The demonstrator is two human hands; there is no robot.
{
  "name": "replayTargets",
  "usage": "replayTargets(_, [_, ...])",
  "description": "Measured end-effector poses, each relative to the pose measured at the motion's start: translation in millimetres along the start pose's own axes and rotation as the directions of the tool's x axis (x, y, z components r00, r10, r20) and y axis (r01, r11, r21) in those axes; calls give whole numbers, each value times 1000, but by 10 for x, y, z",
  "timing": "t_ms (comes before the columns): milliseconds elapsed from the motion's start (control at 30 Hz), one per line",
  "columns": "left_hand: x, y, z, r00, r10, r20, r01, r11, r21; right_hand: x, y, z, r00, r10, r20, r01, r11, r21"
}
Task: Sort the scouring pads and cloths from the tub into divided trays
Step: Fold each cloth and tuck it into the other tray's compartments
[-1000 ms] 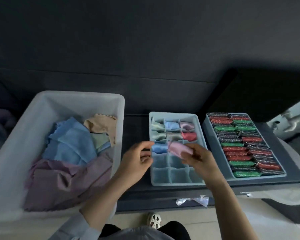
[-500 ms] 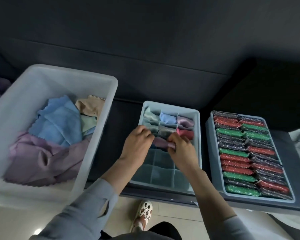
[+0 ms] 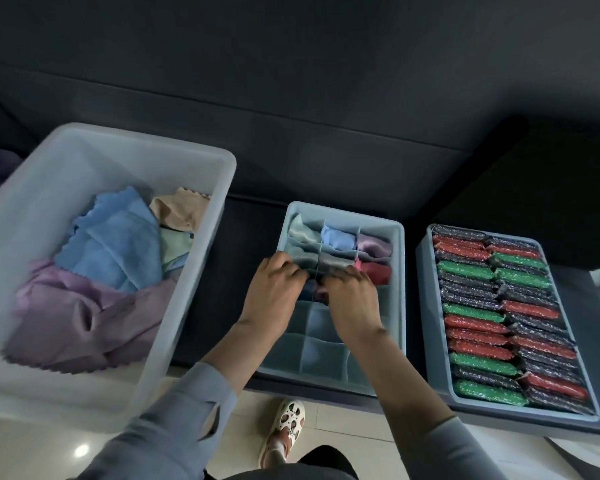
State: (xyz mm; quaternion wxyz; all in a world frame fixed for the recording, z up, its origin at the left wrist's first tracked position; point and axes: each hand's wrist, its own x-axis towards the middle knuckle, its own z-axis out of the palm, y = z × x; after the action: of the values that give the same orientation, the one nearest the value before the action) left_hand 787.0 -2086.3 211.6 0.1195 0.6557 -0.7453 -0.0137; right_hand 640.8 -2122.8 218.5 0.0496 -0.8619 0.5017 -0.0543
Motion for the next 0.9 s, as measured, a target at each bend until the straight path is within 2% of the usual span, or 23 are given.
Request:
replayTargets(167, [8, -9, -38, 998, -8, 57, 9, 1000, -22, -74, 23, -53, 1000, 22, -22, -20, 996, 84])
replayTargets(300, [46, -35, -343, 994, -14, 112, 40, 971, -235, -106, -1, -282, 988, 125, -94, -101, 969, 226])
replayTargets(367, [20, -149, -610, 998, -46, 34, 54, 945, -321, -109, -21, -431, 975, 159, -153, -120, 964, 236])
replayTargets(467, [-101, -519, -1013, 988, -92, -121, 46, 940, -337, -102, -206, -608, 940, 178, -289, -98, 957, 272])
replayTargets(533, [-237, -894, -1193, 975, -152, -162, 90, 937, -338, -44, -473, -703, 918, 195, -344, -80, 944, 321])
replayTargets(600, [-423, -1367, -1253, 964, -233, -132, 181, 930, -319, 83, -826, -748, 911, 161, -379, -24, 940, 341])
replayTargets(700, [-763, -2101, -1197, 937, -349, -15, 331, 901, -280, 342, -1511, -669, 917, 30, -398, 114, 936, 334])
replayTargets(767, [-973, -2492, -1139, 904, -419, 86, 427, 869, -251, 551, -2004, -536, 955, -43, -292, 143, 933, 330])
replayTargets(833, [-1123, -2769, -1082, 863, -466, 194, 500, 839, -212, 795, -2458, -338, 998, -48, -38, 58, 946, 319])
replayTargets(900, [-1213, -2946, -1011, 836, -467, 288, 529, 825, -200, 1036, -2822, -96, 982, -5, 190, -45, 965, 257])
